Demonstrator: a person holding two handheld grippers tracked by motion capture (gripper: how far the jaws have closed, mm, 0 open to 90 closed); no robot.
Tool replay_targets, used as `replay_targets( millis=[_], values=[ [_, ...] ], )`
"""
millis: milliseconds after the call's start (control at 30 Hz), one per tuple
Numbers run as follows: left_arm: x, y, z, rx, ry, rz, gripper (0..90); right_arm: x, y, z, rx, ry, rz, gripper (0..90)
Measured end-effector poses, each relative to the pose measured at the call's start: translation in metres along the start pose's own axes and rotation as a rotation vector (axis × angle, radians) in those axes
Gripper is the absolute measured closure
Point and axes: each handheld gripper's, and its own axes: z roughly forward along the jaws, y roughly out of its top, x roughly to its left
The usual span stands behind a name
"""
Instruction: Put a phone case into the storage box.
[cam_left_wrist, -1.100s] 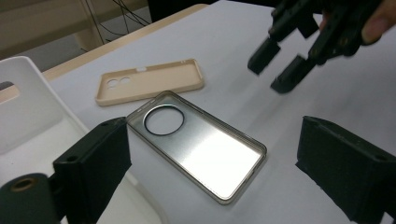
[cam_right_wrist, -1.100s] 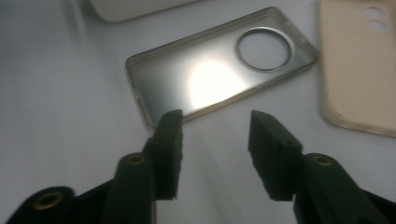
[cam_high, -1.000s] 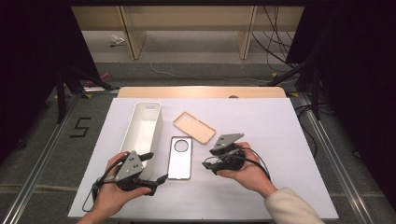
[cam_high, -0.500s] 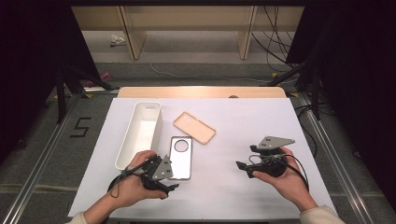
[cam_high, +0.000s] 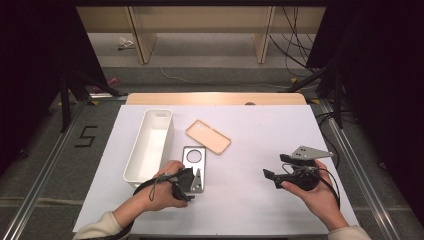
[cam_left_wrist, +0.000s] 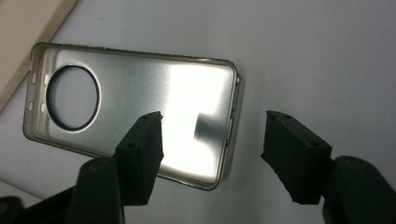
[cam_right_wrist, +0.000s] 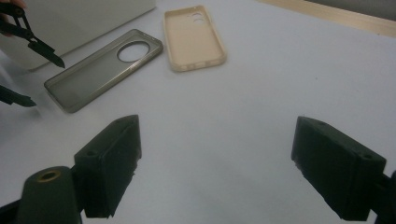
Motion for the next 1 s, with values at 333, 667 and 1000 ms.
replay_targets(
  millis=[333,667,1000],
  values=[
    [0.002,0.009,0.01,0.066,-0.006,0.046,43.3,0.001,0.0,0.0,0.002,0.004,-0.003,16.9],
    [0.004,0.012,0.014,0.11,-0.016,0.057,46.1,0.002,0.0,0.001,0.003,0.008,-0.008,16.9],
    [0.003,0.018,0.015,0.152,-0.023,0.091,49.9,0.002,0.0,0.002,0.009,0.014,-0.013,16.9]
  ],
)
